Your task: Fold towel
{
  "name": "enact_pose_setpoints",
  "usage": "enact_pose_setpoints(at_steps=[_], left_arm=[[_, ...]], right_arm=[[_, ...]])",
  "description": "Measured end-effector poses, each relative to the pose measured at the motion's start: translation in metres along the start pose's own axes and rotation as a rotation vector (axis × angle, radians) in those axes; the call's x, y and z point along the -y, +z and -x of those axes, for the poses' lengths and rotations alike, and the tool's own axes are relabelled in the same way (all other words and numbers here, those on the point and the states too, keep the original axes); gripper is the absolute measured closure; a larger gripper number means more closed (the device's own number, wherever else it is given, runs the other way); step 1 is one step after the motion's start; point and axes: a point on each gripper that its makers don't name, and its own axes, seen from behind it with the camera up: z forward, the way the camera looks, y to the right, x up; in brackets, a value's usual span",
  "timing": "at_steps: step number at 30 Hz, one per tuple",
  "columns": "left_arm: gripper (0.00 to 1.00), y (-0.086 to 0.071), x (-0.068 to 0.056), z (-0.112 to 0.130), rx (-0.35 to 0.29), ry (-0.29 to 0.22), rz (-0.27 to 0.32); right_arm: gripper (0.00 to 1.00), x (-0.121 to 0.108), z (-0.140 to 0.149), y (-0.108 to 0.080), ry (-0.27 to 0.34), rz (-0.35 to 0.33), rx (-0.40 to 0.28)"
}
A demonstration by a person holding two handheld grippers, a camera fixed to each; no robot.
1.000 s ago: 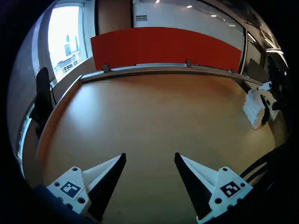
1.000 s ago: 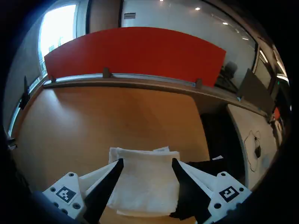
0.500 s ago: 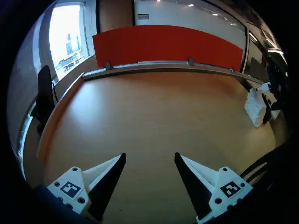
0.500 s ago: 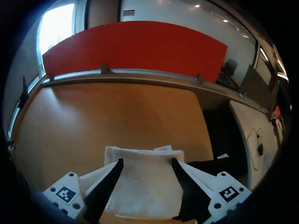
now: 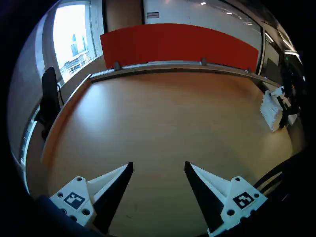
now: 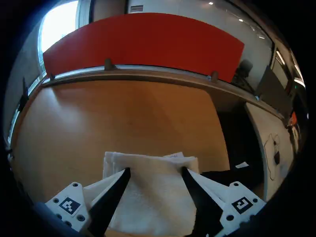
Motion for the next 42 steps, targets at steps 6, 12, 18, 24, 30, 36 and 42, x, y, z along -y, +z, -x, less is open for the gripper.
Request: enact_pose_setpoints(at_steps=[6,12,18,24,30,36,42], left_arm=[[0.03,-0.003,0.002,0.003,0.004,-0.001,-0.007],[0.03,-0.003,0.001,0.003,0.004,-0.002,-0.008],[0.03,-0.002,-0.001,0.001,0.000,-0.003,-0.003],[0.03,0.000,-0.002,-0.003,-0.009,-0.010,0.004],[0.03,0.001,-0.003,-0.007,-0.020,-0.012,0.013],[0.03,0.002,-0.004,-0.012,-0.031,-0.006,0.021],[0.03,0.003,-0.002,-0.020,-0.050,-0.010,0.028]], right_arm=[[0.00,0.000,0.002,0.007,0.003,-0.005,0.009],[0.00,0.000,0.002,0.007,0.002,-0.007,0.010],[0.00,0.000,0.000,0.000,-0.002,-0.005,0.004],[0.00,0.003,-0.006,-0.014,0.006,-0.010,-0.019],[0.00,0.002,-0.006,-0.023,0.009,0.000,-0.028],[0.00,0.004,-0.009,-0.033,0.029,0.005,-0.054],[0.00,0.008,-0.014,-0.049,0.053,0.015,-0.111]])
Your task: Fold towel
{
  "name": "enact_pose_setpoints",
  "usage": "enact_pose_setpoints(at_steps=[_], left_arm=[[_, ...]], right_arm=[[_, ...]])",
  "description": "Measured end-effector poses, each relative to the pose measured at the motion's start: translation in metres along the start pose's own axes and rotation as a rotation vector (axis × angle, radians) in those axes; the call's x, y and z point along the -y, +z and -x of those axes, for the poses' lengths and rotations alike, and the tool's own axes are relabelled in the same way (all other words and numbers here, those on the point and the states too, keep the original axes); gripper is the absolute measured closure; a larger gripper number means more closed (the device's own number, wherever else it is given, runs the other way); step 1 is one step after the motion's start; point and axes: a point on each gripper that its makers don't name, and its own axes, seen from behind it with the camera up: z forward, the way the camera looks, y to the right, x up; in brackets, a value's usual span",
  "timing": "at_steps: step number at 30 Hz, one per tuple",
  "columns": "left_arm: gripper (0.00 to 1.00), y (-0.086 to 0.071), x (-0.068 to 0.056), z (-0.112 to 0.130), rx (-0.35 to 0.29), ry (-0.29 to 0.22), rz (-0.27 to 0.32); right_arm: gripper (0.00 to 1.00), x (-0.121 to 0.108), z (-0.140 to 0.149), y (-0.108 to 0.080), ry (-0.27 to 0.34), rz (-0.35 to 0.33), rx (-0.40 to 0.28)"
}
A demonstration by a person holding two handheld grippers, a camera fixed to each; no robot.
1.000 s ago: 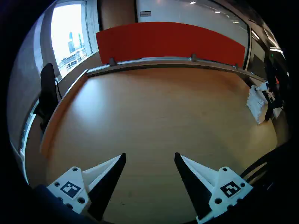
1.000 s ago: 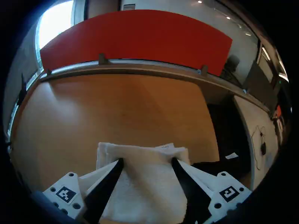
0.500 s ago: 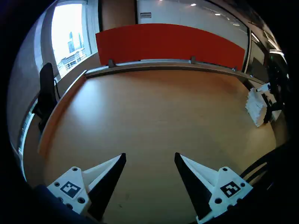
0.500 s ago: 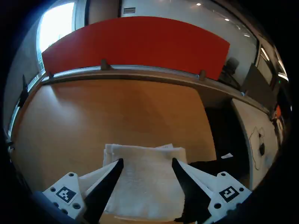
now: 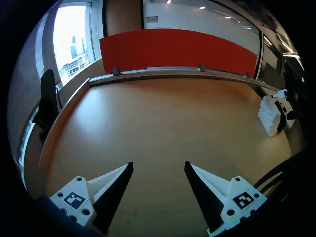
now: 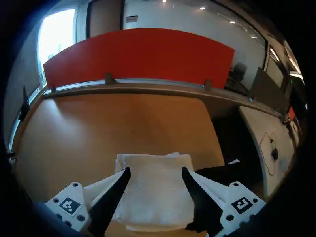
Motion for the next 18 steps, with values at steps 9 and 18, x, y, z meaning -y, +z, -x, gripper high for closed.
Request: enact_pose_setpoints(at_steps=[9,18], left_arm=[[0.03,0.001,0.003,-0.017,-0.034,0.002,0.009],[0.03,0.001,0.007,-0.032,-0.061,0.013,0.012]], right_arm=[[0.00,0.010,-0.025,-0.033,0.050,0.019,-0.165],[0.00,0.012,-0.042,-0.064,0.098,0.054,-0.321]])
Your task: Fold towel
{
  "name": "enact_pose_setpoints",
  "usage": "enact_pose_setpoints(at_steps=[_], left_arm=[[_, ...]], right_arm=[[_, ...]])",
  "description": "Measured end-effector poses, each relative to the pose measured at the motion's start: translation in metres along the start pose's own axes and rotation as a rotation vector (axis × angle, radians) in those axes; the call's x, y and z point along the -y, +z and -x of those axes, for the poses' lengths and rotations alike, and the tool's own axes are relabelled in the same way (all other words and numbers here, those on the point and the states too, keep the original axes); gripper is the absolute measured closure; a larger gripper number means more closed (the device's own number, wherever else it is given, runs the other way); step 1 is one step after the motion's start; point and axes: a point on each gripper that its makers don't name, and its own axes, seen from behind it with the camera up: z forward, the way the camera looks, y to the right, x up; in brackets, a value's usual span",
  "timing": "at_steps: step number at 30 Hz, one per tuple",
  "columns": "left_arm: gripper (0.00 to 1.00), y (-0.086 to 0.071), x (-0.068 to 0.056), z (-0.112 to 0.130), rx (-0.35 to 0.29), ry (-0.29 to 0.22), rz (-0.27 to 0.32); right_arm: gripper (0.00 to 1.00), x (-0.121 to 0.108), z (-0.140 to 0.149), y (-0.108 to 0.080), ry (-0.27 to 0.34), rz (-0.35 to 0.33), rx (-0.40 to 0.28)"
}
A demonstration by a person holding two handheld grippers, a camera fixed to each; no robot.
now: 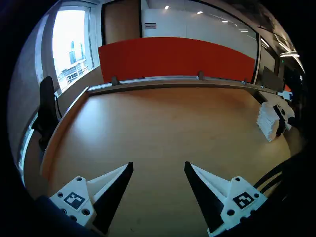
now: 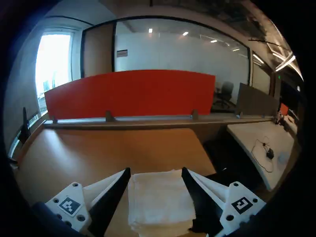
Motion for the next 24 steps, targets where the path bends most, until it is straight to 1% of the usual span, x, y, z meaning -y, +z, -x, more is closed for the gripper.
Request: enact_pose_setpoints(at_steps=[6,12,17,24], left_arm=[[0.04,-0.001,0.002,-0.007,-0.016,0.000,0.000],[0.03,-0.001,0.003,-0.016,-0.038,0.002,-0.005],[0.04,-0.004,0.009,-0.031,-0.079,0.003,-0.020],[0.03,-0.006,0.016,-0.057,-0.142,0.003,-0.033]], right_arm=[[0.00,-0.003,-0.013,-0.015,0.028,0.023,-0.092],[0.00,-0.007,-0.021,-0.025,0.042,0.046,-0.146],[0.00,-0.006,-0.032,-0.035,0.035,0.064,-0.195],[0.00,0.001,-0.053,-0.054,0.019,0.079,-0.273]])
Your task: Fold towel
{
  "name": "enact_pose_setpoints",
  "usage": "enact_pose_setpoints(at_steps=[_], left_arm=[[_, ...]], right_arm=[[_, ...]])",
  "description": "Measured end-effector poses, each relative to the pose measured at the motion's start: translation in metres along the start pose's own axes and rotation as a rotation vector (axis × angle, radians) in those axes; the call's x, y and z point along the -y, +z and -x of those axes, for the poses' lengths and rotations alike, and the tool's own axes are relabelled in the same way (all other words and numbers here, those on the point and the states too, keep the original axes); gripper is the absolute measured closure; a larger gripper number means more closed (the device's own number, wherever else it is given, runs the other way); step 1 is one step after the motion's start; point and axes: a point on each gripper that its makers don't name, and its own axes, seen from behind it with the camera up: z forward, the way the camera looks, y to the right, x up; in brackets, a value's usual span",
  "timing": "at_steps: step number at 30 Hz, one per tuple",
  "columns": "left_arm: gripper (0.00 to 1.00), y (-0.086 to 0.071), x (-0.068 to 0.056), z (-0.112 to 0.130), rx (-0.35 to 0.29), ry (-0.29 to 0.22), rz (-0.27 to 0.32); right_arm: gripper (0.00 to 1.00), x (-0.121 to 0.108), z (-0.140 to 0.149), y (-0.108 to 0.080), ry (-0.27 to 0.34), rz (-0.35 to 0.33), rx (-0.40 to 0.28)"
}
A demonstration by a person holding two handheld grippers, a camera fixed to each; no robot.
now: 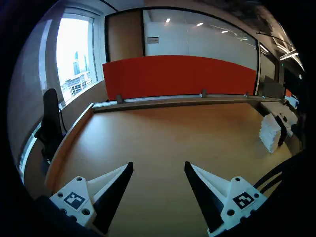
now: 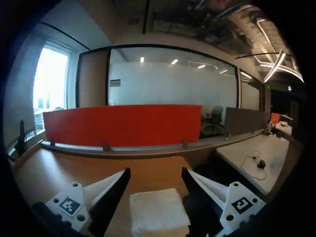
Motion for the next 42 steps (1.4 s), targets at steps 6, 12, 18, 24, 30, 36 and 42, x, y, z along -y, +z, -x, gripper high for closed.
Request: enact_pose_setpoints(at_steps=[6,12,18,24,30,36,42], left_arm=[[0.03,0.000,0.004,-0.021,-0.051,-0.002,-0.009],[0.04,0.001,0.009,-0.040,-0.100,-0.008,-0.025],[0.04,0.000,0.018,-0.062,-0.160,-0.024,-0.046],[0.03,-0.004,0.028,-0.094,-0.246,-0.048,-0.070],[0.04,-0.010,0.039,-0.125,-0.336,-0.064,-0.098],[0.04,-0.010,0.040,-0.137,-0.367,-0.065,-0.101],[0.04,-0.006,0.040,-0.144,-0.392,-0.063,-0.098]], right_arm=[[0.00,0.004,-0.026,-0.014,-0.002,0.028,-0.091],[0.00,0.007,-0.031,-0.023,-0.029,0.044,-0.123],[0.00,0.010,-0.037,-0.027,-0.047,0.050,-0.132],[0.00,0.012,-0.048,-0.032,-0.046,0.057,-0.155],[0.00,0.011,-0.049,-0.034,-0.049,0.061,-0.159],[0.00,0.022,-0.049,-0.034,-0.051,0.052,-0.155],[0.00,0.050,-0.059,-0.035,-0.046,0.027,-0.164]])
